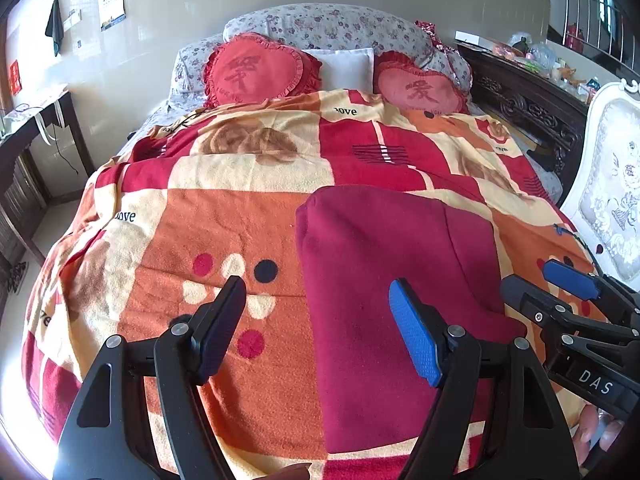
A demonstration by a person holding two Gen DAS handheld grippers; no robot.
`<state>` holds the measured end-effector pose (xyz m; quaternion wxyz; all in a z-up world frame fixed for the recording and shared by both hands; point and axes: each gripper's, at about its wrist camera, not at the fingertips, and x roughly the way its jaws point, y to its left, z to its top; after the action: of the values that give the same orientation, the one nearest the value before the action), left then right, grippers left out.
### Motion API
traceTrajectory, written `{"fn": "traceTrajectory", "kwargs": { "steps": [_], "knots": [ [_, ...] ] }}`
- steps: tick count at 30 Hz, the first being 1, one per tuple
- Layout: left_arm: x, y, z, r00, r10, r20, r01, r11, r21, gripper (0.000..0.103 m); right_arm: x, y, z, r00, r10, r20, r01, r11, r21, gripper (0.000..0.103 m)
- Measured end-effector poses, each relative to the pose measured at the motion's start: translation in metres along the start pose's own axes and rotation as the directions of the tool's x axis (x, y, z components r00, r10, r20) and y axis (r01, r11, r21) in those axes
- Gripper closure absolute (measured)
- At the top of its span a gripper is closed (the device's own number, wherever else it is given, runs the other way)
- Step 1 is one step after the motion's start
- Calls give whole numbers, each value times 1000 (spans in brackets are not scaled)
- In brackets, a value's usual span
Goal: Fold small clothes
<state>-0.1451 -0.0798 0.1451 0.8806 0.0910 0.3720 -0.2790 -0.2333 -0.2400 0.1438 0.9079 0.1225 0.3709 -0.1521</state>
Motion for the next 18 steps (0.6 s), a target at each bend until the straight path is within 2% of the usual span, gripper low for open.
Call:
{"fn": "traceTrajectory", "kwargs": {
  "steps": [18],
  "knots": [
    [7, -4, -4, 1000, 5, -11, -5, 1000, 15, 28, 9, -4, -3, 999, 8, -31, -8, 1000, 22, 35]
  ]
}}
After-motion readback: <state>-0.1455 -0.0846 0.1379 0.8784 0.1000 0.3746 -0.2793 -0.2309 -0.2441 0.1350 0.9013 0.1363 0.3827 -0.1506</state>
